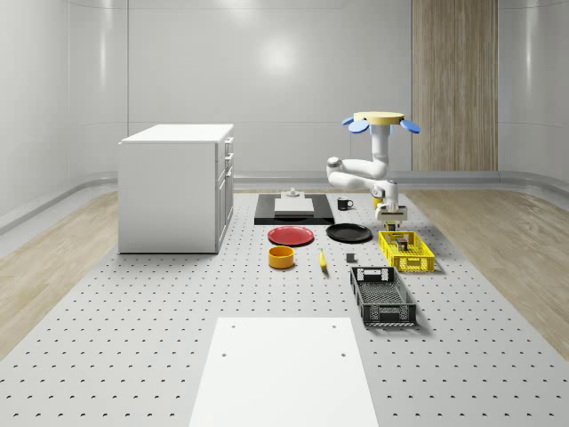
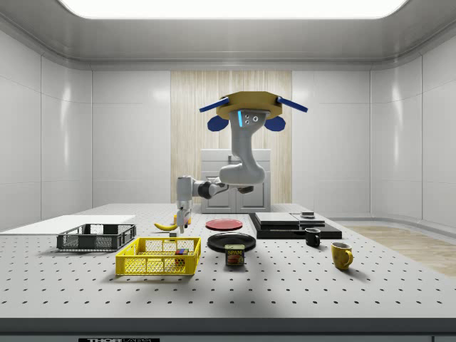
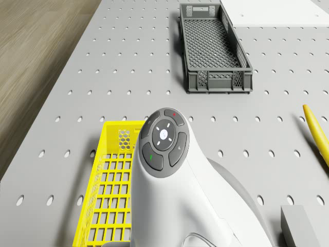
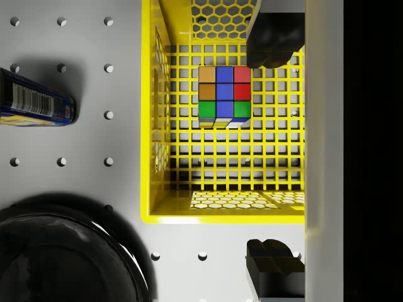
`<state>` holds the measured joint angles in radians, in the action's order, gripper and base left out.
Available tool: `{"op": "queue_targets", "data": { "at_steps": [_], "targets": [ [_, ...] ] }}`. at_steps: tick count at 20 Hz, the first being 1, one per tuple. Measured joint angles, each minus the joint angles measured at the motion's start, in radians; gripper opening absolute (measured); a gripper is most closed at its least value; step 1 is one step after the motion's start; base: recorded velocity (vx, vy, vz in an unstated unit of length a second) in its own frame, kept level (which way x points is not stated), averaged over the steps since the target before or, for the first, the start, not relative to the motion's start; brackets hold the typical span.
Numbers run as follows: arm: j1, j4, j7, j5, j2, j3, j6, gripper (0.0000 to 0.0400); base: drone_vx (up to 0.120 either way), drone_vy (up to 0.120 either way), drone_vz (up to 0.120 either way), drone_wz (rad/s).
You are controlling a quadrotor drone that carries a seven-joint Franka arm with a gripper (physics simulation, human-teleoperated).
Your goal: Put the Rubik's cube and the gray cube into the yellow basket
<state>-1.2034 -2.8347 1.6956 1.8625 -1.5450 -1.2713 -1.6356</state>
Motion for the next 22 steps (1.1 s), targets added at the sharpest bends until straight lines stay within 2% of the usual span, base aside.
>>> {"op": "queue_targets", "data": {
  "at_steps": [4,8,14,20,22],
  "targets": [
    [0.0,0.0,0.0,-0.001,0.001,-0.001,0.001,0.04,0.12,-0.12,0.0,0.0],
    [0.001,0.0,0.0,-0.001,0.001,-0.001,0.001,0.04,0.0,-0.12,0.0,0.0],
    [0.001,0.0,0.0,-0.001,0.002,-0.001,0.002,0.04,0.107,-0.12,0.0,0.0],
    [0.001,0.0,-0.001,0.0,0.002,-0.001,0.003,0.04,0.0,-0.12,0.0,0.0],
    [0.001,0.0,-0.001,0.0,0.003,-0.001,0.003,0.04,0.08,-0.12,0.0,0.0]
  ]
}}
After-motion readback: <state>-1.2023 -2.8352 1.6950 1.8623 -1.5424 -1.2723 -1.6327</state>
